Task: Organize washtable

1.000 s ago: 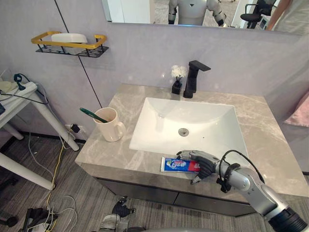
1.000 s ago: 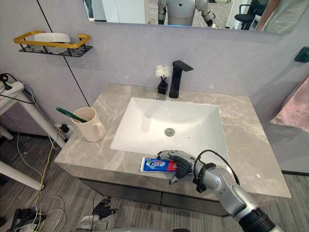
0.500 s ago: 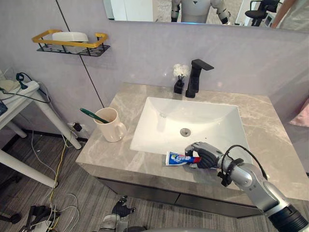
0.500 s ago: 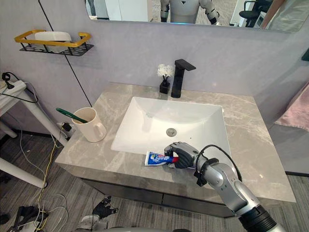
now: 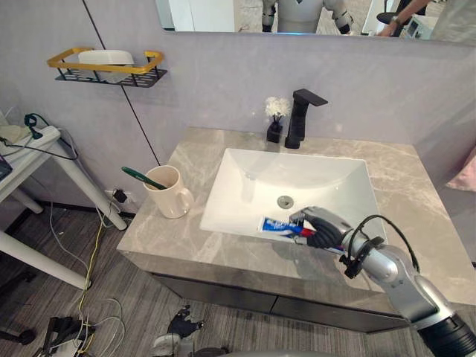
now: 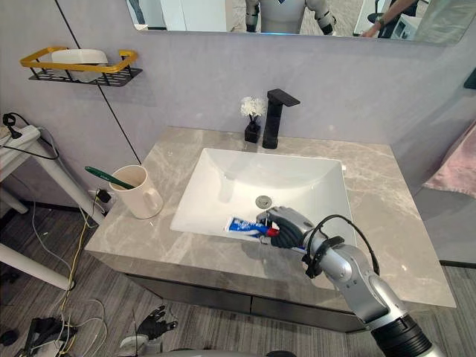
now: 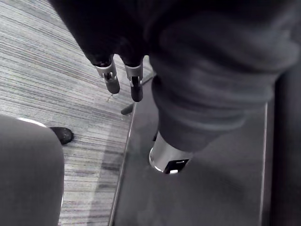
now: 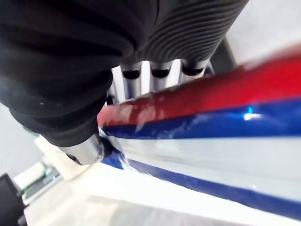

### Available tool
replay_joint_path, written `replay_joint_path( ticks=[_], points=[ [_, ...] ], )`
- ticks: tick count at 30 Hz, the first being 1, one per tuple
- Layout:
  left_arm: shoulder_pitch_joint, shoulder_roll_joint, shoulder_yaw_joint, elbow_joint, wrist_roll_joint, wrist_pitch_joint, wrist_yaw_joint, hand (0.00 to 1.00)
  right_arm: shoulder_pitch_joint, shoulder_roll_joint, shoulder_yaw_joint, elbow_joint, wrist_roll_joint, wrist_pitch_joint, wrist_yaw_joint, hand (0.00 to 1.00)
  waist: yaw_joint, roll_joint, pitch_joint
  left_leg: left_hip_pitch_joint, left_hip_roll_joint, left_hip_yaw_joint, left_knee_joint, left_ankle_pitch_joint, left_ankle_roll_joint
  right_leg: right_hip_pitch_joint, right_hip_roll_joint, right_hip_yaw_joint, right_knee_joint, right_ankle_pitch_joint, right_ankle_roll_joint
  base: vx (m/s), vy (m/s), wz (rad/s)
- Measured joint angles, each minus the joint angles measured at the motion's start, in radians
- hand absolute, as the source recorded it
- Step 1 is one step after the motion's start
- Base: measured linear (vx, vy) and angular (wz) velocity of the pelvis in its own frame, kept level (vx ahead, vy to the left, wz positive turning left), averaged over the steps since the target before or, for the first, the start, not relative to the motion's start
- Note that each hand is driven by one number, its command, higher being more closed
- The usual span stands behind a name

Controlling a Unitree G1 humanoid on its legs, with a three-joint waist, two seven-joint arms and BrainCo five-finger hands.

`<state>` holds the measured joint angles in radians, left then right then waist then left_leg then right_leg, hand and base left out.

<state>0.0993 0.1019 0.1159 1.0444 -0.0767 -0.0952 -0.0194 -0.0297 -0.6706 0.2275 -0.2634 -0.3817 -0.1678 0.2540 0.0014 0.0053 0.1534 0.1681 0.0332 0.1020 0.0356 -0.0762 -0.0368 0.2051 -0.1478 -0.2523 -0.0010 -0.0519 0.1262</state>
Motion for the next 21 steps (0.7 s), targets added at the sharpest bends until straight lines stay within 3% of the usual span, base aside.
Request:
replay_joint_path(
  ticks=[5,8,10,13,18,21],
  points=[
    [0.125,0.006,0.174,-0.041,-0.042,0.010,0.021,0.00,0.036,0.048,-0.088,-0.089,0.030,-0.003,-0.037,1.00,-0.011,0.003,0.001,0.000,-0.001,-0.001,-0.010,0.000,0.000,-0.001,0.000,-0.004,-0.006,-0.001,0.000,0.00,0.000,0.01],
    [0.227,-0.008,0.382,-0.297,-0.110,0.012,0.072,0.00,0.088,0.080,-0.146,-0.160,0.059,-0.012,-0.062,1.00,0.006,0.003,0.001,-0.002,-0.001,-0.008,-0.019,0.000,0.000,0.000,0.001,-0.020,-0.012,-0.001,0.000,0.00,-0.003,0.07],
    [0.286,-0.027,0.522,-0.630,-0.150,0.002,0.115,0.00,0.107,0.117,-0.166,-0.192,0.060,-0.018,-0.077,1.00,0.021,0.003,-0.003,-0.011,-0.002,-0.018,-0.019,0.000,0.000,0.000,0.000,-0.027,-0.016,-0.001,0.000,0.00,-0.009,0.13],
    [0.295,-0.044,0.635,-0.949,-0.158,-0.029,0.152,0.00,0.108,0.174,-0.183,-0.199,0.066,-0.019,-0.083,1.00,0.038,0.017,-0.017,-0.018,-0.005,-0.023,-0.018,0.000,0.001,-0.002,-0.007,-0.039,-0.019,-0.001,0.001,0.02,0.006,0.09],
    [0.270,-0.091,0.630,-1.376,-0.156,-0.076,0.216,0.00,0.108,0.264,-0.182,-0.199,0.078,-0.013,-0.109,1.00,0.044,0.028,-0.047,-0.033,-0.016,-0.044,-0.017,-0.001,0.003,0.001,-0.017,-0.055,-0.021,-0.001,0.001,0.04,0.026,0.14],
    [0.272,-0.102,0.505,-1.594,-0.158,-0.111,0.222,0.00,0.108,0.310,-0.173,-0.199,0.078,-0.002,-0.120,1.00,0.045,0.016,-0.056,-0.035,-0.016,-0.049,-0.017,-0.001,0.003,0.003,-0.016,-0.062,-0.021,-0.001,0.001,-0.01,-0.003,0.05]
  ],
)
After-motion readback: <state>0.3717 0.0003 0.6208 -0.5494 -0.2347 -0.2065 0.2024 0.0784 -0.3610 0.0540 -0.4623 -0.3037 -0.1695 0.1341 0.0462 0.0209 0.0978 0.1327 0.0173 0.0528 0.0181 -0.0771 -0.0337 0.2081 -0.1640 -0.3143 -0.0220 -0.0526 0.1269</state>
